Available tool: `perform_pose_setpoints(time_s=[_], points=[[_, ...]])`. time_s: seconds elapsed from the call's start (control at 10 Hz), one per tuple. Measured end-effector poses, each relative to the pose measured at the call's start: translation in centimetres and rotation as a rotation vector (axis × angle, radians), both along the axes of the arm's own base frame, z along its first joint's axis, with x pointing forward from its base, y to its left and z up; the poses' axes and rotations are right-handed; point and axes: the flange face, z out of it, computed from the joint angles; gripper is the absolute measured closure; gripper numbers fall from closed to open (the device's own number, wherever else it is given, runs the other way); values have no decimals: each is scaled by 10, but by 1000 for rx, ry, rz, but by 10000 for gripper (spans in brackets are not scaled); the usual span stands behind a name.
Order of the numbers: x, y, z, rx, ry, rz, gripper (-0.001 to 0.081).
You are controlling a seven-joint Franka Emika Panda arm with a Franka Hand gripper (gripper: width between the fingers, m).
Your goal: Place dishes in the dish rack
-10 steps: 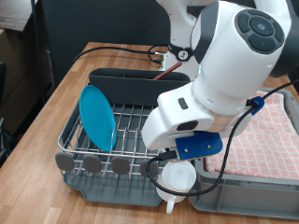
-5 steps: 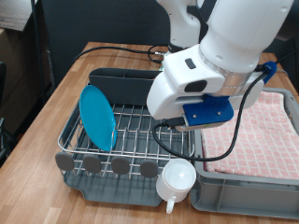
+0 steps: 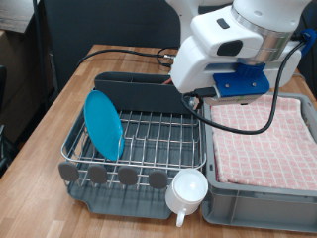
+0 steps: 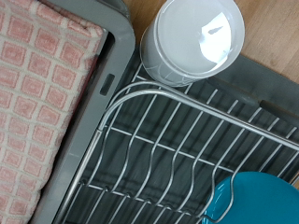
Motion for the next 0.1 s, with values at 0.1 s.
perform_pose_setpoints(time_s=[0.1], points=[[0, 4, 3, -4, -2, -2, 3]])
